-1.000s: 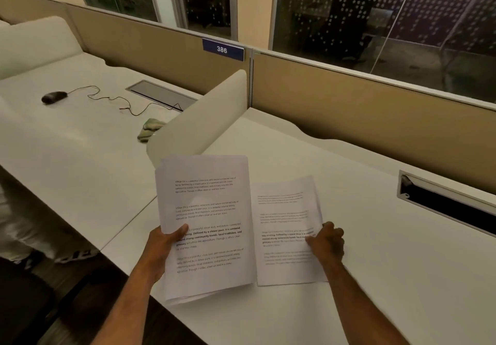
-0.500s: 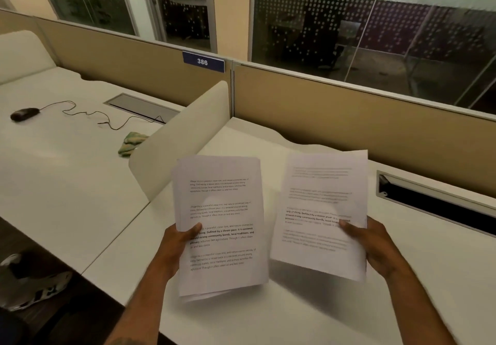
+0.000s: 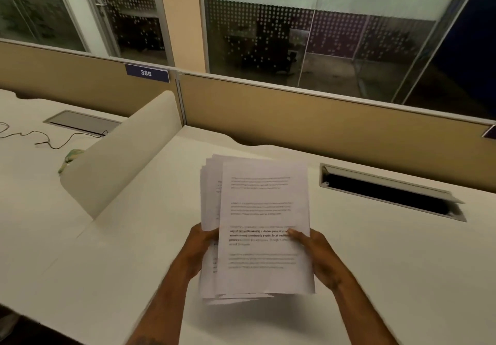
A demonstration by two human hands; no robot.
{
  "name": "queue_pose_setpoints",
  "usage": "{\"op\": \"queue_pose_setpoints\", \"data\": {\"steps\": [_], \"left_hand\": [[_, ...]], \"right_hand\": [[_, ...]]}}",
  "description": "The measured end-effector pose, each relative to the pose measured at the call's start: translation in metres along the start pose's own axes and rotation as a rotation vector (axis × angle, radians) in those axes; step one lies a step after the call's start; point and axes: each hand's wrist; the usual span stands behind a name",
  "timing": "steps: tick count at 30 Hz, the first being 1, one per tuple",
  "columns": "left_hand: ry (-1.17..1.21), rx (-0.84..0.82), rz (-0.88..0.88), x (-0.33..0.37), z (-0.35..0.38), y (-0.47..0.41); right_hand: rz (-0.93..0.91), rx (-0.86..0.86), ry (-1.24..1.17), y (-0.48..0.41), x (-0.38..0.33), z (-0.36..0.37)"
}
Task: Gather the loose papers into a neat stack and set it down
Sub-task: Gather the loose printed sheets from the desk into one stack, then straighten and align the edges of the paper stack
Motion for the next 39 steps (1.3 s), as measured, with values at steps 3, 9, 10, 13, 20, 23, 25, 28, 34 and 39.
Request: {"op": "queue_pose_setpoints", "data": {"steps": [3, 9, 10, 13, 20, 23, 25, 28, 34, 39], "left_hand": [[0.104, 0.008, -0.041, -0.007, 0.031, 0.002], [-0.059, 0.037, -0.034, -0.023, 0.068, 0.007], [-0.103, 0.059, -0.024, -0.026, 0.072, 0.008], [-0.105, 0.074, 0.003, -0.033, 0.080, 0.013], [-0.100, 0.069, 0.122, -0.017, 0.096, 0.017], [-0.162, 0.058, 0.178, -0.013, 0.092, 0.018], [-0.225, 0.036, 0.203, -0.013, 0.089, 0.020], [-0.227, 0.025, 0.270, 0.000, 0.089, 0.024], [-0.181, 0.163, 0.469, 0.042, 0.115, 0.023], [-0.200, 0.300, 0.480, 0.055, 0.138, 0.020]], "right_hand": [[-0.025, 0.060, 0.015, 0.001, 0.013, -0.012], [-0.085, 0.115, 0.134, 0.004, 0.018, -0.044], [-0.083, 0.091, 0.155, 0.003, 0.016, -0.051], [-0.104, 0.015, 0.174, 0.000, 0.002, -0.066], [-0.274, 0.092, 0.094, 0.003, -0.045, -0.064], [-0.325, 0.086, 0.150, 0.010, -0.046, -0.063], [-0.318, 0.055, 0.159, 0.014, -0.039, -0.065], [-0.343, 0.083, 0.114, 0.019, -0.038, -0.062], [-0.504, 0.260, 0.159, 0.015, -0.060, -0.041], [-0.516, 0.359, 0.111, 0.009, -0.063, -0.031]]}}
Point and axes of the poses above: each hand's wrist, its own y-axis away from the middle knuckle, its own z-axis out of the palm, x = y × z
